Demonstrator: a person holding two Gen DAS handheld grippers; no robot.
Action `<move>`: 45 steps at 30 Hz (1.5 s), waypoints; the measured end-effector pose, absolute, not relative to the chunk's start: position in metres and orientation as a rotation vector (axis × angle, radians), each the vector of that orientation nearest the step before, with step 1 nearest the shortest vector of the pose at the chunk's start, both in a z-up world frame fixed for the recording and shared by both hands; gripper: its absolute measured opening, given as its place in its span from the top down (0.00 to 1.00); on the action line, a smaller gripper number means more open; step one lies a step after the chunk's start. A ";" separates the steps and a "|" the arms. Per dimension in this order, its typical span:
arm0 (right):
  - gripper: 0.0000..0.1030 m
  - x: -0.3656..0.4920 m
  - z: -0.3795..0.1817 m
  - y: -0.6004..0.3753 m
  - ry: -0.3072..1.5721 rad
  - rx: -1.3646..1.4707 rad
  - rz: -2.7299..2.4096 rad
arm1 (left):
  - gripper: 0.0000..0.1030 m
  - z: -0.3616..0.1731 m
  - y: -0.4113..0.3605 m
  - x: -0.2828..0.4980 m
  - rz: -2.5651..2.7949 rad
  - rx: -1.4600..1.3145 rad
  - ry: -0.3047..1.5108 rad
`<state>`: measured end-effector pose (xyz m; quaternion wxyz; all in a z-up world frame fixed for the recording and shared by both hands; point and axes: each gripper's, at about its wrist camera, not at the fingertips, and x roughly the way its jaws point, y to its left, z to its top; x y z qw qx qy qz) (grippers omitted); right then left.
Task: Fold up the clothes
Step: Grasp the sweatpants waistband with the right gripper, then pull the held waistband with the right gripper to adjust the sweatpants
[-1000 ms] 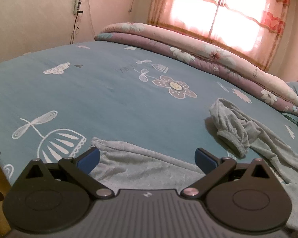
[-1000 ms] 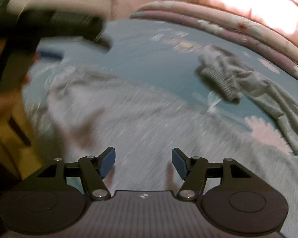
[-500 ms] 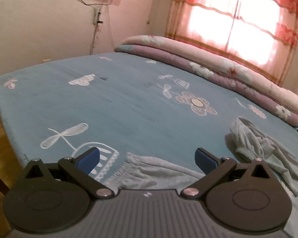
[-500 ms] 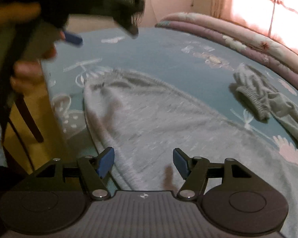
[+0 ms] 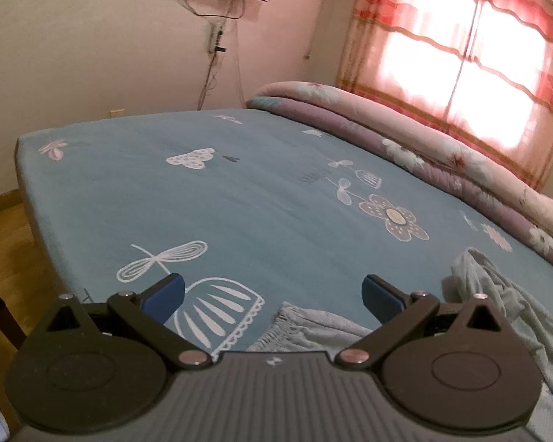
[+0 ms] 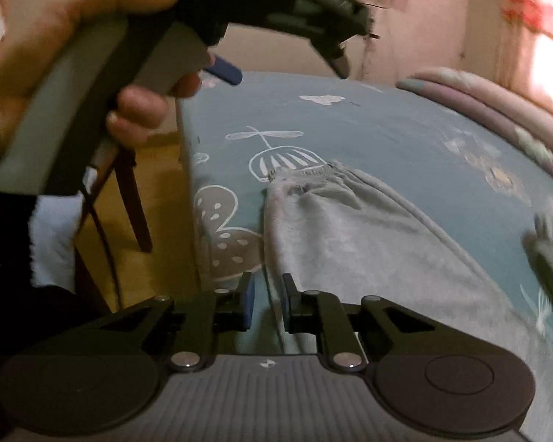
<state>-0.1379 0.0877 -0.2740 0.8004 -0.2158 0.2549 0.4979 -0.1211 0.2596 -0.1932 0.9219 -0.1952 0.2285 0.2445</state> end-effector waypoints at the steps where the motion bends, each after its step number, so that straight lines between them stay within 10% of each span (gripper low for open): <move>1: 0.83 -0.136 -0.275 0.092 0.538 -0.481 1.068 | 0.01 -0.194 0.261 -0.121 0.505 -0.406 0.470; 13: 0.83 -0.117 -0.293 0.112 0.565 -0.525 1.029 | 0.01 -0.199 0.271 -0.119 0.495 -0.428 0.479; 17: 0.98 -0.123 -0.292 0.120 0.549 -0.578 1.014 | 0.01 -0.200 0.271 -0.120 0.491 -0.429 0.481; 45: 0.90 -0.095 -0.283 0.133 0.693 -0.224 1.048 | 0.01 -0.202 0.270 -0.120 0.497 -0.431 0.483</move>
